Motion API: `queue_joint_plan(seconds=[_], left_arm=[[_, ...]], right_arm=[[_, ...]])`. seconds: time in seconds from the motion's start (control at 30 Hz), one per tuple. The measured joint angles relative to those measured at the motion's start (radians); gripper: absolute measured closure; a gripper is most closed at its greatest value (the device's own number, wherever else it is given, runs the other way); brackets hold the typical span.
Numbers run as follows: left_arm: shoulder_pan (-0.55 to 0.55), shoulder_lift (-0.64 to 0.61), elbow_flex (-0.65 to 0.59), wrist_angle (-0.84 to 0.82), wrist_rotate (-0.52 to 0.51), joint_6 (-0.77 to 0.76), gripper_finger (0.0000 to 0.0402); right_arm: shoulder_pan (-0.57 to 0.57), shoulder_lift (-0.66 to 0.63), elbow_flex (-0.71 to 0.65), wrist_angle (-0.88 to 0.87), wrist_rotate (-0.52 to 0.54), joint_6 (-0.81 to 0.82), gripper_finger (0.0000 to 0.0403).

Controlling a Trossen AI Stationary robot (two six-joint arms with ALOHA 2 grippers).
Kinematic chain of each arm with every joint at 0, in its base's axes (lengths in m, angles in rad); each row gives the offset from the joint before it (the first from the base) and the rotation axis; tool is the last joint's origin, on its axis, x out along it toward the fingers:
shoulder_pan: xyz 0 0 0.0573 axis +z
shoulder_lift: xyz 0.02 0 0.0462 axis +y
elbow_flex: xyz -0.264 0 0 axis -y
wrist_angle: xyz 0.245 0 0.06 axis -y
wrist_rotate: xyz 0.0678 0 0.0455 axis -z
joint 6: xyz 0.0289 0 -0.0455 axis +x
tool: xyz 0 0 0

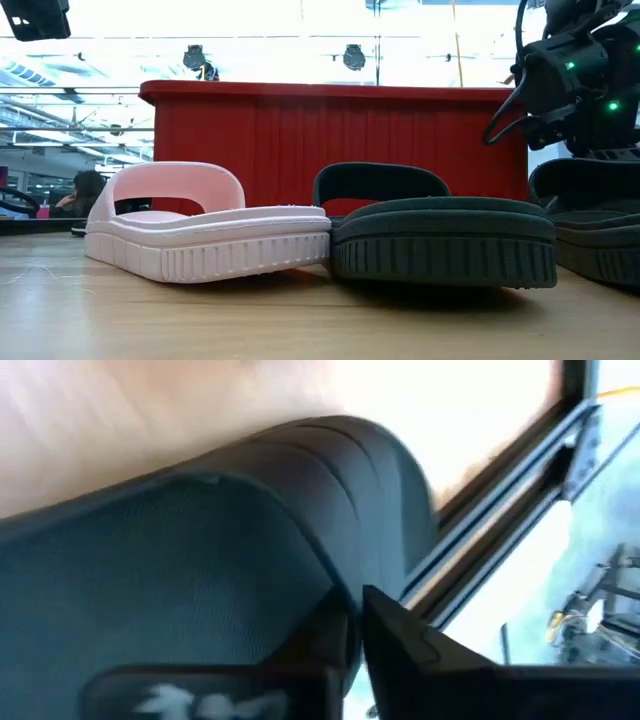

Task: Pick and place slides into bin
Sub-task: Put the black slide into the red bin

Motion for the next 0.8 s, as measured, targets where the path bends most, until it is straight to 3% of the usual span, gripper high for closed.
queue_joint_plan(seconds=[0.3,0.8], left_arm=[[0.0,0.0,0.0,0.005,0.0,0.0,0.0305],[0.0,0.0,0.0,0.007,0.0,0.007,0.0305]], right_arm=[[0.001,-0.001,0.02,-0.01,-0.017,-0.003,0.0399],[0.044,-0.001,0.233,-0.18,-0.228,-0.02,0.0402]])
